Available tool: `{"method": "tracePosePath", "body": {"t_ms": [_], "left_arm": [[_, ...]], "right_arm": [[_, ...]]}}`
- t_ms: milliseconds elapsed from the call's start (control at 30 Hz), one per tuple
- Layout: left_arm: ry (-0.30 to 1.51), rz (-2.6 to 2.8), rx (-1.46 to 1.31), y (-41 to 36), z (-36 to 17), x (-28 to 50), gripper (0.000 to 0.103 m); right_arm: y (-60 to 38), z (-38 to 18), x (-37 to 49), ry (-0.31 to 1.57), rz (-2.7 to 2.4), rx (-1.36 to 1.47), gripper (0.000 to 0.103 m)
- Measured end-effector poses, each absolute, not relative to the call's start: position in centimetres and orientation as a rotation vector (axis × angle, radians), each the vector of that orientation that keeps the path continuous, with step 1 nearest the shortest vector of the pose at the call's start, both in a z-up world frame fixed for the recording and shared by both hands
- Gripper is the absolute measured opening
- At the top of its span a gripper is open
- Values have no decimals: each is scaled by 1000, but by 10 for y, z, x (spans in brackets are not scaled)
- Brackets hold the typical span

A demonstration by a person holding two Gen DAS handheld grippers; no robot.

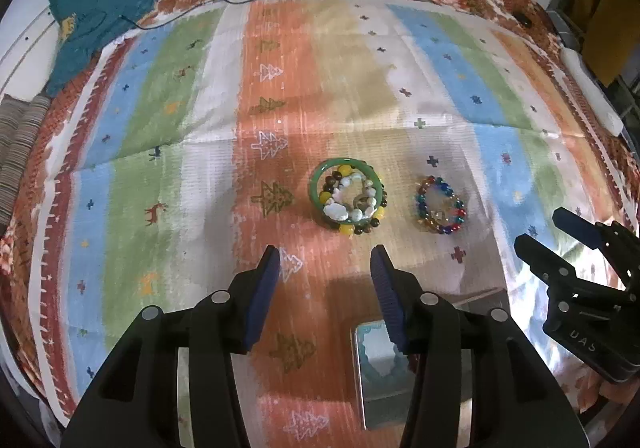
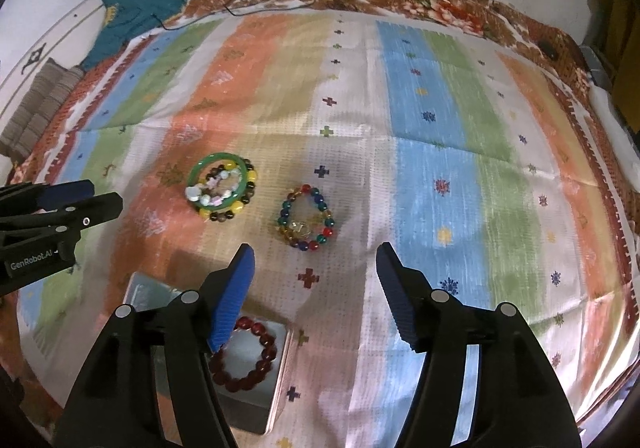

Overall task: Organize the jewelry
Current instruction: 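Move the left tool to the green bangle while the right tool approaches the multicolour bracelet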

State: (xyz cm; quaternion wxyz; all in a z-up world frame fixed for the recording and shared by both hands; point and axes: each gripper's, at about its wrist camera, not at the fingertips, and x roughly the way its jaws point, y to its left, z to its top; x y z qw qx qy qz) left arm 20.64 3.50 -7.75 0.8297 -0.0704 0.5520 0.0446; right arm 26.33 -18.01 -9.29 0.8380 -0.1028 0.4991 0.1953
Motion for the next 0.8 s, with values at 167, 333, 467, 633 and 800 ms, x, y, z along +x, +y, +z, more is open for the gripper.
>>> {"method": "tracePosePath", "body": {"t_ms": [167, 333, 467, 633, 800], "left_arm": [[1197, 101, -138, 34, -89, 219, 49], [1215, 105, -124, 34, -97, 229, 49], [1229, 111, -124, 35, -103, 236, 49], [1244, 111, -141, 38, -111, 244, 49], [1259, 104, -143, 38, -118, 252, 49]], "right_arm": [[-177, -103, 277, 1084, 401, -221, 63], [-173, -107, 287, 1095, 399, -225, 63], [-171, -114, 293, 1110, 393, -233, 63], [-167, -121, 299, 1121, 387, -255, 63], [-163, -129, 307, 1138, 384, -265, 63]]}}
